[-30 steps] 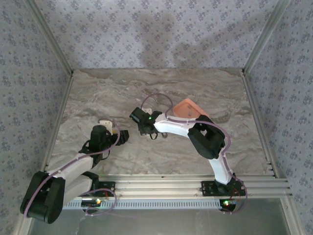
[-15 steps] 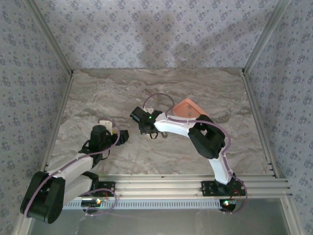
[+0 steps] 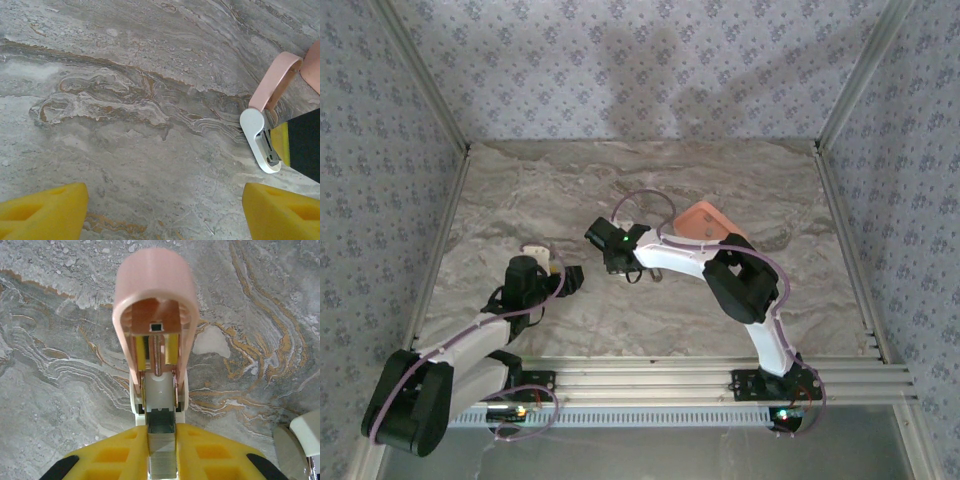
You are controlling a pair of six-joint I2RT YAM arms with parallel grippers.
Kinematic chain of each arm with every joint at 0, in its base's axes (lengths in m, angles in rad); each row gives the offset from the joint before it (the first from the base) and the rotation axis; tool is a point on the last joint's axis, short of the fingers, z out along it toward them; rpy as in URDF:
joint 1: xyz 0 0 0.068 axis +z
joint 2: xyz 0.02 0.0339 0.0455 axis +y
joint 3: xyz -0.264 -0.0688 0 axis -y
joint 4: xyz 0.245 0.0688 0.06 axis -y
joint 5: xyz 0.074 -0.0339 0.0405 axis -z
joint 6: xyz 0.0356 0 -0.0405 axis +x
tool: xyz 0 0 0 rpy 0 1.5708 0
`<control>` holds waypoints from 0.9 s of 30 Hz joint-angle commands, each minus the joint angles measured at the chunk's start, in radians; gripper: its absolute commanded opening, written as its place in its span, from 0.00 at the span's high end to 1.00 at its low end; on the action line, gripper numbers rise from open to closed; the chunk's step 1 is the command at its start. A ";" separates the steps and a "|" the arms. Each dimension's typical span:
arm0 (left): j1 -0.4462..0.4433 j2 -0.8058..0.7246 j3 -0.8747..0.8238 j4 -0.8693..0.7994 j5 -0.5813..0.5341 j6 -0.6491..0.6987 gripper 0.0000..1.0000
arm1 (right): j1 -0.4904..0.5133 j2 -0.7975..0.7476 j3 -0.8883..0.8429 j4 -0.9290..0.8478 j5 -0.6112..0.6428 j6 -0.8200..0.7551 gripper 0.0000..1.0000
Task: Load the staples into the stapler
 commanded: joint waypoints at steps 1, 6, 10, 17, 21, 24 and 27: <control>0.005 0.000 0.010 0.017 0.007 0.022 0.19 | -0.005 0.025 0.014 -0.066 0.009 0.018 0.79; 0.005 -0.002 0.010 0.017 0.009 0.023 0.19 | -0.001 0.012 0.015 -0.063 0.023 0.013 0.77; 0.005 -0.003 0.011 0.016 0.009 0.022 0.19 | -0.001 -0.001 0.015 -0.058 0.032 0.009 0.75; 0.005 -0.003 0.015 0.013 0.011 0.023 0.19 | 0.004 -0.032 0.000 -0.008 0.041 -0.008 0.72; 0.005 -0.003 0.016 0.013 0.013 0.022 0.19 | 0.007 -0.051 -0.014 0.016 0.041 -0.015 0.69; 0.005 -0.003 0.017 0.014 0.013 0.023 0.19 | 0.006 -0.067 -0.027 0.032 0.040 -0.019 0.68; 0.005 -0.002 0.018 0.015 0.015 0.023 0.19 | 0.006 -0.079 -0.034 0.033 0.037 -0.021 0.68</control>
